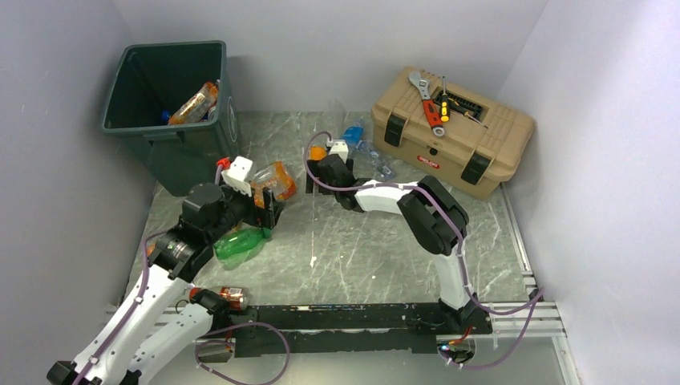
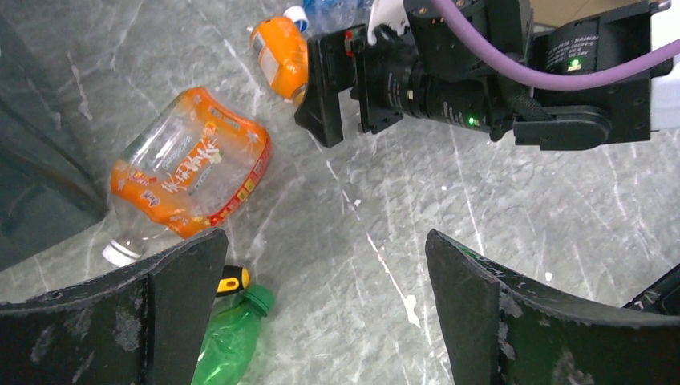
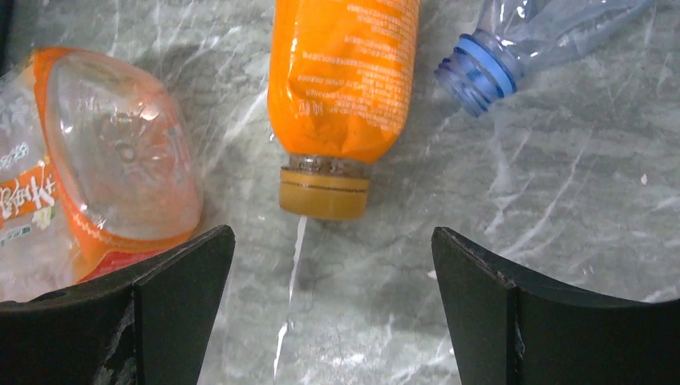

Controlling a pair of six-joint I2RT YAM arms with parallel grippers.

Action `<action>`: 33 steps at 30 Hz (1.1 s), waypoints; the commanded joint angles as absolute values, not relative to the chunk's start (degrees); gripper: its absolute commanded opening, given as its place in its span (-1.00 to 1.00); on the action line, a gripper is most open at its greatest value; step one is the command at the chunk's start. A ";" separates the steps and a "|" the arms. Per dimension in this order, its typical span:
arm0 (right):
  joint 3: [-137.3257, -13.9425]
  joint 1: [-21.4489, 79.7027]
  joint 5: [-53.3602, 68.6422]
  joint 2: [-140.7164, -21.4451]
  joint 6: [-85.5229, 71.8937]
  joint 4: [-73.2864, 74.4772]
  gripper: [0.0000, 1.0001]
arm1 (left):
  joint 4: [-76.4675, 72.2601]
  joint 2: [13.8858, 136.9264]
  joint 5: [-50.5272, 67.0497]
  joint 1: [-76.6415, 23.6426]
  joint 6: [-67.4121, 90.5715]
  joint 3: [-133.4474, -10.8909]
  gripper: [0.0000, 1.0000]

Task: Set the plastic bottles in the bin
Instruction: Pick up the plastic bottle at the center of the board.

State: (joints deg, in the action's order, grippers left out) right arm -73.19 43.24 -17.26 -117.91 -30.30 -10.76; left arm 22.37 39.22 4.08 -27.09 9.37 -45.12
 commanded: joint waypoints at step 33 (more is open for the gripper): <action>-59.67 41.77 -11.74 -102.68 -29.22 -18.81 -0.73 | 22.48 37.15 0.15 -27.07 9.58 -46.43 0.94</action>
